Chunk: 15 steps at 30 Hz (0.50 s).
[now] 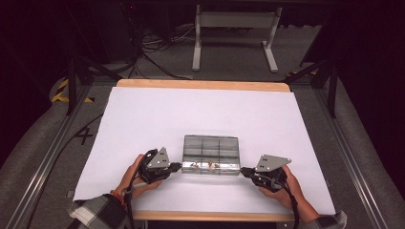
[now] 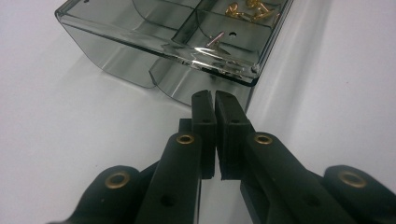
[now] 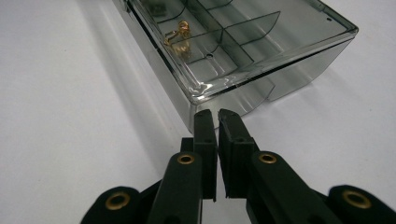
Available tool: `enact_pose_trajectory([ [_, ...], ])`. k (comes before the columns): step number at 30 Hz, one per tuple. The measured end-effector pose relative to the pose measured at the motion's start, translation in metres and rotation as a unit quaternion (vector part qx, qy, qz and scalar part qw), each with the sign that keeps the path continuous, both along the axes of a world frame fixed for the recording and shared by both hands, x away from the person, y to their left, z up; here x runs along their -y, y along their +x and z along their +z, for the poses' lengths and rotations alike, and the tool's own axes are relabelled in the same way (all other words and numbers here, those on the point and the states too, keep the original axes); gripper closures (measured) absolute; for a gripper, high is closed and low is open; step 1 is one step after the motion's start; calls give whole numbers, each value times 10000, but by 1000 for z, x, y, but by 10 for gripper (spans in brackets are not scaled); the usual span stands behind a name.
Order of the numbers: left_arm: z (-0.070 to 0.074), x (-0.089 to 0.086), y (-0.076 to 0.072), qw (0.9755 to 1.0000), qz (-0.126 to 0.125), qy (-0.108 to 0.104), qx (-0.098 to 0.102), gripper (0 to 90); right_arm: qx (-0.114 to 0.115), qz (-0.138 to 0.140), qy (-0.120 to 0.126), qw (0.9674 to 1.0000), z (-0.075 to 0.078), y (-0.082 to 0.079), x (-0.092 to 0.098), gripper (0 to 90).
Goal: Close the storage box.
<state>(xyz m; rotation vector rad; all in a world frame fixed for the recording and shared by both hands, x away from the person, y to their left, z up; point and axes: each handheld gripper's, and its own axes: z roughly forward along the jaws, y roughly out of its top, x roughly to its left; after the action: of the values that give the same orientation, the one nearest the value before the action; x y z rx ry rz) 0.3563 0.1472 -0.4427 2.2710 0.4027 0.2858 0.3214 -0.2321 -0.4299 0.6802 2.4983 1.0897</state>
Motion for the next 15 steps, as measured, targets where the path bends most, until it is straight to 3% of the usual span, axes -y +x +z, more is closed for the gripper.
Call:
enact_pose_trajectory([
  [15,-4,2,2,10000,5,75,-4,875,17,-38,-75,10000,-2,1,-2,871],
])
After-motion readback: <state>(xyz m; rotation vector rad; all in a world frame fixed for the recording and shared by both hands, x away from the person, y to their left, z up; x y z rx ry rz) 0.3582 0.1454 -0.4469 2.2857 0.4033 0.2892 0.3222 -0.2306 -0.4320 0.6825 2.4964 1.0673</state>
